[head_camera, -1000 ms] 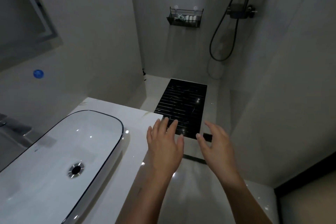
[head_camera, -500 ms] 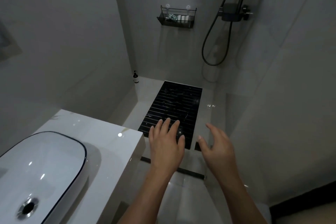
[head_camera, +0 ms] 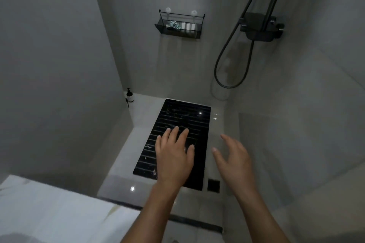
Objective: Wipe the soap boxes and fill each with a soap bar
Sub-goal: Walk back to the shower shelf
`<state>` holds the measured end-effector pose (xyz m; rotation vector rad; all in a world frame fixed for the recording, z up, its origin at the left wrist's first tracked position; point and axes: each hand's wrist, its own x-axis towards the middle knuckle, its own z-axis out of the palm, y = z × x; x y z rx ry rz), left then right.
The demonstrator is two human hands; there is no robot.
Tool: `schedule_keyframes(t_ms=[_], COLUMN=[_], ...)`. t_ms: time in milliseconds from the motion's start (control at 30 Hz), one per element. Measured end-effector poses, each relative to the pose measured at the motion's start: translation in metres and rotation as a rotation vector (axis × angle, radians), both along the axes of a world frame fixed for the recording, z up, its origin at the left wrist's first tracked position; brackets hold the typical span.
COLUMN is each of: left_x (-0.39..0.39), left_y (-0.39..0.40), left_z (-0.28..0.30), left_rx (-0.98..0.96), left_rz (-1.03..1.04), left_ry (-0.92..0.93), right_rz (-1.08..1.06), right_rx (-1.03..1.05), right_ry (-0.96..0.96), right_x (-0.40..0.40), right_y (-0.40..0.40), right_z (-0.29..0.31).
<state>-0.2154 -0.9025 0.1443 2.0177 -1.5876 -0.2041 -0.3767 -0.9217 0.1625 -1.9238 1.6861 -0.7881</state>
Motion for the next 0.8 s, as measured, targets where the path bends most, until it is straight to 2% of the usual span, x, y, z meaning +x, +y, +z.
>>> schedule_keyframes(t_ms=[533,800], left_x=[0.103,0.143], left_y=[-0.217,-0.359], left_z=[-0.001,0.008], left_rx=[0.020,0.023], left_rz=[0.059,0.133], left_ry=[0.029,-0.053], right_rz=[0.075,0.150], right_rx=[-0.005,0.011], right_ry=[0.029,-0.025], right_x=[0.101,0.153], right_y=[-0.232,-0.392], right_z=[0.002,-0.001])
